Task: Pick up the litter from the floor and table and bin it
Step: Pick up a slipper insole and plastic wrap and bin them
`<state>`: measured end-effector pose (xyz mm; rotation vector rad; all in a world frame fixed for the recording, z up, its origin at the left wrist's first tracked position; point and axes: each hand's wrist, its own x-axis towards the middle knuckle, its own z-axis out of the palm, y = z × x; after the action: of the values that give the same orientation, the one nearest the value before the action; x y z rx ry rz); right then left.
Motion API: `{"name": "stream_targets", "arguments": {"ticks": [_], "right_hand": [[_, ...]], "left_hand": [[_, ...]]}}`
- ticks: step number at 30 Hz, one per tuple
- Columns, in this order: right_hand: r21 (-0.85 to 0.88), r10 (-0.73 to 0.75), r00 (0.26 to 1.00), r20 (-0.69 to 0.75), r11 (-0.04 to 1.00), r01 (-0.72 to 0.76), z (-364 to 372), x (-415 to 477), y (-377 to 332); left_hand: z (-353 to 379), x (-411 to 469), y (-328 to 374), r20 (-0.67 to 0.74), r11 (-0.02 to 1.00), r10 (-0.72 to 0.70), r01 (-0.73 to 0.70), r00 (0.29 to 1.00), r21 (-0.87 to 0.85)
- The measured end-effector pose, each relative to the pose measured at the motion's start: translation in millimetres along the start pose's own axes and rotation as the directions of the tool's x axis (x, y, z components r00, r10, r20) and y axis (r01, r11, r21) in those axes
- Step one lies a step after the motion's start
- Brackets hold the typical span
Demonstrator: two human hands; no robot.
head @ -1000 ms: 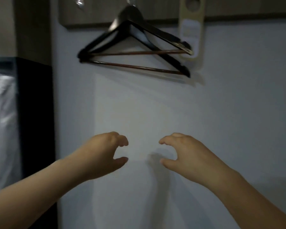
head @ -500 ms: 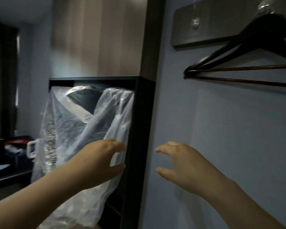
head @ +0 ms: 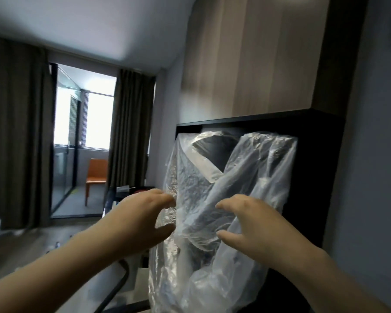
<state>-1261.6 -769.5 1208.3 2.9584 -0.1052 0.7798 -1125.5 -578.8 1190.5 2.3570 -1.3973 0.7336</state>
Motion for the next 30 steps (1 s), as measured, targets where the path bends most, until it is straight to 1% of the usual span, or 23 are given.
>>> {"name": "stream_targets", "arguments": {"ticks": [3, 7, 11, 14, 18, 23, 26, 30], "right_hand": [[0.059, -0.088, 0.996, 0.021, 0.994, 0.087, 24, 30, 2], [0.12, -0.181, 0.983, 0.028, 0.977, 0.176, 56, 59, -6], [0.191, -0.246, 0.967, 0.063, 0.954, 0.23, 90, 97, -32], [0.235, -0.305, 0.951, 0.057, 0.93, 0.284, 114, 127, -59], [0.272, -0.358, 0.933, 0.045, 0.903, 0.333, 146, 172, -103], [0.328, -0.409, 0.912, 0.037, 0.867, 0.375, 187, 239, -175], [0.347, -0.429, 0.903, 0.031, 0.852, 0.393, 216, 278, -221], [0.371, -0.439, 0.897, 0.059, 0.843, 0.388, 256, 321, -271]], "left_hand": [[6, -2, -19, 0.01, 0.994, -0.104, 0.104, 0.994, 0.029], [13, -13, -42, 0.019, 0.978, -0.196, 0.195, 0.98, 0.073], [20, -29, -79, 0.026, 0.955, -0.282, 0.279, 0.959, 0.1], [19, -42, -115, 0.024, 0.933, -0.339, 0.333, 0.94, 0.14], [18, -58, -176, 0.015, 0.9, -0.395, 0.384, 0.919, 0.205], [5, -88, -265, 0.005, 0.862, -0.468, 0.455, 0.884, 0.224], [-4, -108, -325, 0.02, 0.831, -0.513, 0.491, 0.858, 0.261], [-5, -128, -399, 0.052, 0.789, -0.569, 0.527, 0.821, 0.314]]}}
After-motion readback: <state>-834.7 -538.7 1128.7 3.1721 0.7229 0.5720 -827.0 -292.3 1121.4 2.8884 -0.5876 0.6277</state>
